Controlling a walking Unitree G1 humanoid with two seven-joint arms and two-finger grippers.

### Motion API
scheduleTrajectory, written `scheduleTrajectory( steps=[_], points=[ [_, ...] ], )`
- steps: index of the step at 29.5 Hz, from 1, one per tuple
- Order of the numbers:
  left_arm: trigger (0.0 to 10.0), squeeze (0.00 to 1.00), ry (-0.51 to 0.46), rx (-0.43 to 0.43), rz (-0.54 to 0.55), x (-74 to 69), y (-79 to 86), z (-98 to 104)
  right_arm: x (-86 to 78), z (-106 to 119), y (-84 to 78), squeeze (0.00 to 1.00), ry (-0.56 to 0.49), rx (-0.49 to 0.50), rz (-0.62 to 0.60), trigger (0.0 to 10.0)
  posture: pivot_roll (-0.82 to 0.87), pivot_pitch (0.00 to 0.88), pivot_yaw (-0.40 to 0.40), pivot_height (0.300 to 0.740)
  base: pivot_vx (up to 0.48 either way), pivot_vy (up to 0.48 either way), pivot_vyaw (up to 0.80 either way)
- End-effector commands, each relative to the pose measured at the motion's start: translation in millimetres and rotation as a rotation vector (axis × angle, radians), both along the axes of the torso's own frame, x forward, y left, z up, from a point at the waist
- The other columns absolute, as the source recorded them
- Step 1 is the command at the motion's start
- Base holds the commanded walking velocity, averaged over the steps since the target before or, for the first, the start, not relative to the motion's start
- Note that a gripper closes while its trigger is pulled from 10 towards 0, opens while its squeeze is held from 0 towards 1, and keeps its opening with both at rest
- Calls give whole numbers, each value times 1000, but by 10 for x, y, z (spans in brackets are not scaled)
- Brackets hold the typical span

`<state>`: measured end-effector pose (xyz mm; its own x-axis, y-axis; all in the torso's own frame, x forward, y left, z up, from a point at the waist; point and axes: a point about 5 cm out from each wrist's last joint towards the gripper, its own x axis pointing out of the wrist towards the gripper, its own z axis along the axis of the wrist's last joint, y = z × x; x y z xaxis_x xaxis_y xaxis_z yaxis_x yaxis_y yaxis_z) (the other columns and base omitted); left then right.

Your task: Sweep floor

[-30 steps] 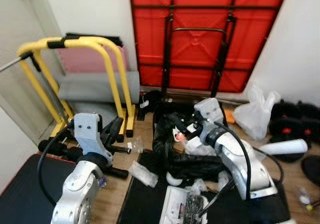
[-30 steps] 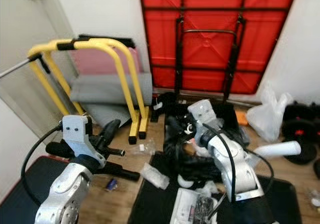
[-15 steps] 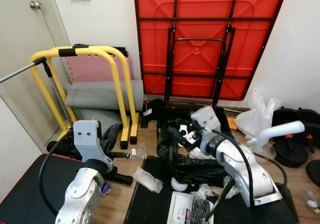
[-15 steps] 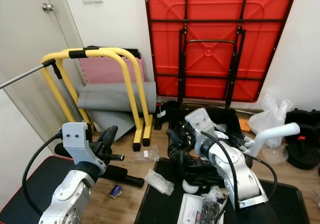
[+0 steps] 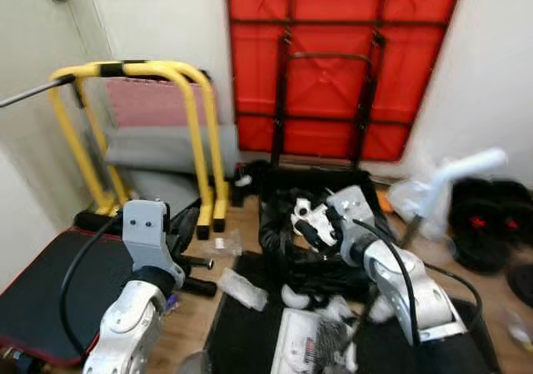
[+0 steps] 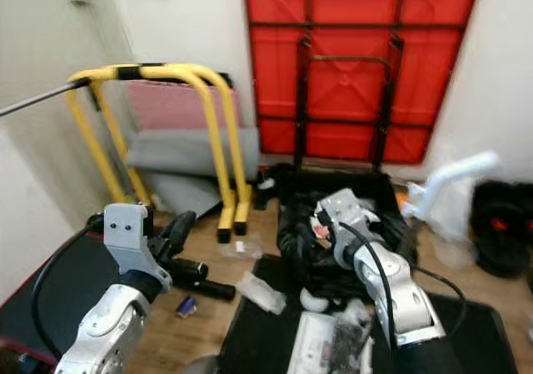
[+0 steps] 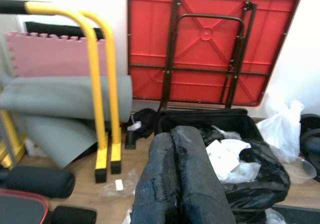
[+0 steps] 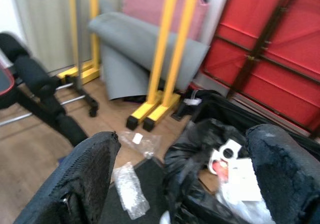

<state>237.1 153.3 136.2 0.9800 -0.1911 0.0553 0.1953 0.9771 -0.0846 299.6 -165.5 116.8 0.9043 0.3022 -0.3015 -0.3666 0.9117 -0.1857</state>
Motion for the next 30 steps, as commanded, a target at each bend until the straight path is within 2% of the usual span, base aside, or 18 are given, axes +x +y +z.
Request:
scheduleTrajectory(
  steps=[1, 5, 9, 12, 15, 20, 26, 30],
  points=[
    [10000, 0, -3, 17, -22, 22, 17, 7, 7, -47, 4, 0, 28, -8, -9, 10000, -95, 0, -8, 575, 0, 0, 0],
    [10000, 0, -3, 16, -25, 21, 11, 8, 15, -82, -58, 0, 53, -29, -35, 10000, -95, 0, -11, 550, 0, 0, 0],
    [10000, 0, -3, 16, -25, 20, 10, 8, 16, -87, -71, 0, 55, -34, -42, 10000, -95, 0, -11, 545, 0, 0, 0],
    [10000, 0, -7, 14, -29, 18, 2, 11, 34, -118, -189, 0, 64, -69, -112, 10000, -96, 0, -12, 525, 0, 0, 0],
    [10000, 0, -10, 13, -32, 16, -1, 15, 38, -127, -233, 0, 68, -78, -136, 10000, -97, 0, -14, 515, 0, 0, 0],
    [10000, 0, -20, 10, -40, 8, -11, 25, 22, -122, -242, 0, 70, -53, -125, 10000, -99, 0, -14, 495, 0, 0, 0],
    [10000, 0, -24, 32, -72, 4, -40, 28, -21, -157, -311, 0, 79, -68, -151, 10000, -105, 0, -14, 475, 0, 0, 0],
    [10000, 0, -35, 67, -132, -14, -103, 31, -49, -217, -433, 0, 92, -101, -224, 10000, -106, 0, -14, 460, 0, 0, 0]
  ],
)
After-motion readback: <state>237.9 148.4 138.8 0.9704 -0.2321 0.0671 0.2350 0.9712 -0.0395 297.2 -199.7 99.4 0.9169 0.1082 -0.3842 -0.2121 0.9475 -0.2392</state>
